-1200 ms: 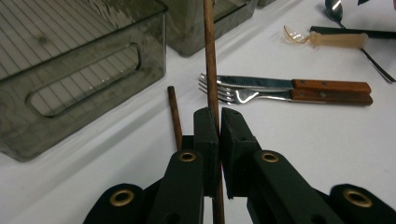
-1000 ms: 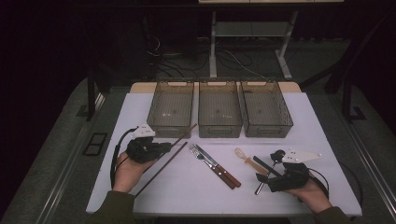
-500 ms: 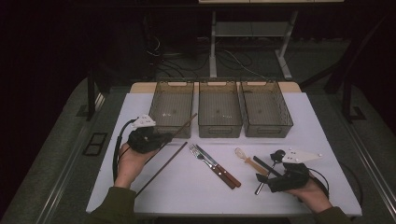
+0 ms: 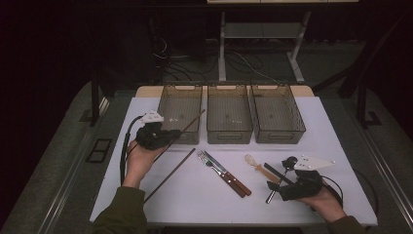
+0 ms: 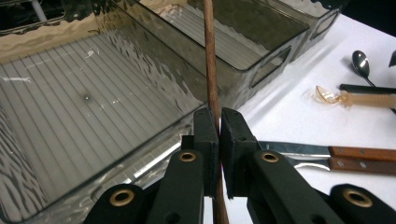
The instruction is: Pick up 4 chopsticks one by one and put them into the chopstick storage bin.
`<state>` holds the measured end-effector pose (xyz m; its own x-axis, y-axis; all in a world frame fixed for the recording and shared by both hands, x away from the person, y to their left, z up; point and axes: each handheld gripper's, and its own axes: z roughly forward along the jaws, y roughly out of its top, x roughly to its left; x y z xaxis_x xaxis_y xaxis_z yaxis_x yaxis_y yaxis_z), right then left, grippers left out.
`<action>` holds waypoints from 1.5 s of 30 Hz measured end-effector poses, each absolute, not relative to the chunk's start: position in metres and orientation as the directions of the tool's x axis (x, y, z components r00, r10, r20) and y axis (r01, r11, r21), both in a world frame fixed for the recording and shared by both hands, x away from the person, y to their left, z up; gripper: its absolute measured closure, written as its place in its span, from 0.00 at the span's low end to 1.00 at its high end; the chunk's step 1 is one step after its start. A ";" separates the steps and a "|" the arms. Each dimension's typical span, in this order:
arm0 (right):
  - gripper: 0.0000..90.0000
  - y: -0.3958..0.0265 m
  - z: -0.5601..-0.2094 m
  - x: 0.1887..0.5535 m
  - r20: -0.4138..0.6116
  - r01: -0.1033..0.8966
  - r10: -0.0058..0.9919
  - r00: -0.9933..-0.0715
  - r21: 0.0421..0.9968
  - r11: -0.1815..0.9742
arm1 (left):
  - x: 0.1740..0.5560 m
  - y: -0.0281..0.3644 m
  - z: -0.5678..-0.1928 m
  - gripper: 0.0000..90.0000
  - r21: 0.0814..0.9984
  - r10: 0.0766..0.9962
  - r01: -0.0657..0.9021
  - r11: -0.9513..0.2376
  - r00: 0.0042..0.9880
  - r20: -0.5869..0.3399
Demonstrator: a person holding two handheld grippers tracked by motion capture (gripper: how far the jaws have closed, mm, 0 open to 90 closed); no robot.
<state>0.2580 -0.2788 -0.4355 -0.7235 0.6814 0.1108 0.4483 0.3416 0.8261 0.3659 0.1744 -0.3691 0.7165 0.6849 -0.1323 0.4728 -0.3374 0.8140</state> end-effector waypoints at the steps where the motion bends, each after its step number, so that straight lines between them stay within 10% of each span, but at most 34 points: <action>1: 0.05 -0.279 -0.436 0.258 0.111 0.448 0.681 -0.724 0.826 0.342 | 0.368 0.174 -0.369 0.95 0.813 0.687 0.476 -0.336 0.714 -0.135; 45: 0.05 -0.282 -0.433 0.256 0.123 0.448 0.688 -0.715 0.836 0.316 | 0.478 0.163 -0.349 0.95 0.825 0.763 0.461 -0.328 0.644 -0.057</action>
<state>0.2561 -0.2820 -0.4328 -0.7150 0.6883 0.1227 0.4478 0.3161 0.8364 0.4783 0.1628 -0.3494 0.6435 0.7633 -0.0565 0.4609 -0.3275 0.8248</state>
